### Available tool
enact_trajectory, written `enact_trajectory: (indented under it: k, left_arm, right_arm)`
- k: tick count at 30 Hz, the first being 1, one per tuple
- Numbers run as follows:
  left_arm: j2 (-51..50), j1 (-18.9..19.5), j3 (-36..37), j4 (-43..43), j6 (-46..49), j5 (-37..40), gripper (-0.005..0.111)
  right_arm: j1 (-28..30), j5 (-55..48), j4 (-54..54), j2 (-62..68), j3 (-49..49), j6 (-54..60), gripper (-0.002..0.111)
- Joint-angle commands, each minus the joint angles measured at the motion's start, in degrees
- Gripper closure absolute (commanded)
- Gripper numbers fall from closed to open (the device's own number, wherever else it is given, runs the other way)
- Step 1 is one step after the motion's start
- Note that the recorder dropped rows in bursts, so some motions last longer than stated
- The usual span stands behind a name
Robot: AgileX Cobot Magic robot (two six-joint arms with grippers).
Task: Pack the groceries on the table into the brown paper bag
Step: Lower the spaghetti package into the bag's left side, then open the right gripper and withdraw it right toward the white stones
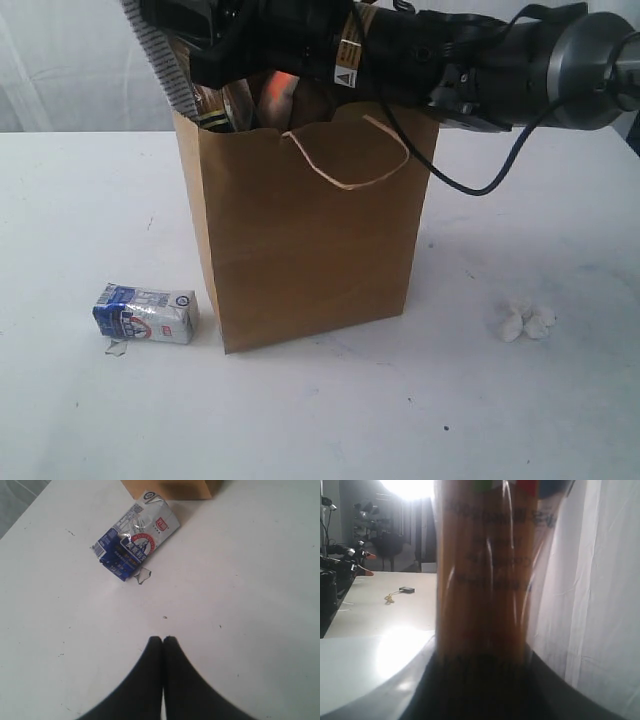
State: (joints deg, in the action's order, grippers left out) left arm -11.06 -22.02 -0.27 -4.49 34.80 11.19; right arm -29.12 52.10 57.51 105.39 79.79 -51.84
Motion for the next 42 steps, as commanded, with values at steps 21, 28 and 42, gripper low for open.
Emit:
enact_trajectory:
  k: [21,28,42]
  left_arm:
    - [0.43,0.14,0.27,-0.17,-0.33,-0.06,0.107]
    - [0.43,0.14,0.27,-0.17,-0.33,-0.06,0.107]
    - [0.43,0.14,0.27,-0.17,-0.33,-0.06,0.107]
  right_arm:
    - [0.61,-1.51,-2.97,-0.78,0.83,-2.35,0.063]
    - [1.14,-1.32,-2.86,-1.45,0.83,-2.35,0.063]
    - [3.27,-1.02,-2.44,-10.39,-9.0,-0.42,0.063]
